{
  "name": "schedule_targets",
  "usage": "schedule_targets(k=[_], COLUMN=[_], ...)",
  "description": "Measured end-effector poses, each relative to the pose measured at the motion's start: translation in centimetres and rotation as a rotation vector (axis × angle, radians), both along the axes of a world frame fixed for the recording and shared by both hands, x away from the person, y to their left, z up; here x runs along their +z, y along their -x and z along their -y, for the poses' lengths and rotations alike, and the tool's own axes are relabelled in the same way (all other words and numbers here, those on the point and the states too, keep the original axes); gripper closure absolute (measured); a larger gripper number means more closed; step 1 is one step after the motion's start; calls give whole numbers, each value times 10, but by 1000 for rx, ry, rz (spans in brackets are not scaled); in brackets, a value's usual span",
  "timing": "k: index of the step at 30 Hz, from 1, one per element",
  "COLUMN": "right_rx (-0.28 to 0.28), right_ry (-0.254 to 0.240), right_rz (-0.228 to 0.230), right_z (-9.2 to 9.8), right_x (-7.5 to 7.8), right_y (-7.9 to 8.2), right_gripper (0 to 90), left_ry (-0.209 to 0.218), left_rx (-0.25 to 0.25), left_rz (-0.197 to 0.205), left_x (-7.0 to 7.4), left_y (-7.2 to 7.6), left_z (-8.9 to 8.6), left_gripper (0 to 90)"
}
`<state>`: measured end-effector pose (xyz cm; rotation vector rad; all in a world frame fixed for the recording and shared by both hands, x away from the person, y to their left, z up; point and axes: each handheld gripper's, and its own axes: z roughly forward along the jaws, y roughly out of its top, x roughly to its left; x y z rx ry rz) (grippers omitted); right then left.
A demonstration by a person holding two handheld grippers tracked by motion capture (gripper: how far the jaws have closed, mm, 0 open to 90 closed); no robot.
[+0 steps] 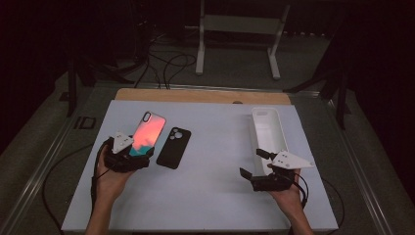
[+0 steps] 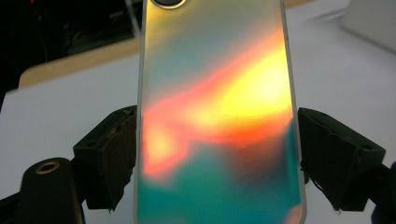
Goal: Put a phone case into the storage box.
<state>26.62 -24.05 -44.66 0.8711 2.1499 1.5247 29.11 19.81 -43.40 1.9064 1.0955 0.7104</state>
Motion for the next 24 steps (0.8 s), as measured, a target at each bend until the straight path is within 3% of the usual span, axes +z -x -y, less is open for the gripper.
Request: schedule_targets(k=[5,11,12,13,24], right_rx=[15,14,12,26,84], right_ry=[-15,-13,-16,-42,-81], right_rz=[-29,-28,-26,-37,-48], right_z=[-5,-13,-15,-18,-42], right_x=[7,19,21,26,42], right_y=[-8,-14,-14,-17,-27], right_gripper=[88,88,88,88,88], left_ry=[-27,-34,-38,-46,-52], left_rx=[-58,-115,-148,-163,-260], left_rz=[56,98,115,116,138], left_x=[14,24,27,28,27], left_y=[10,17,21,22,26], left_z=[22,45,56,60,99], left_gripper=[168,168,168,168,168])
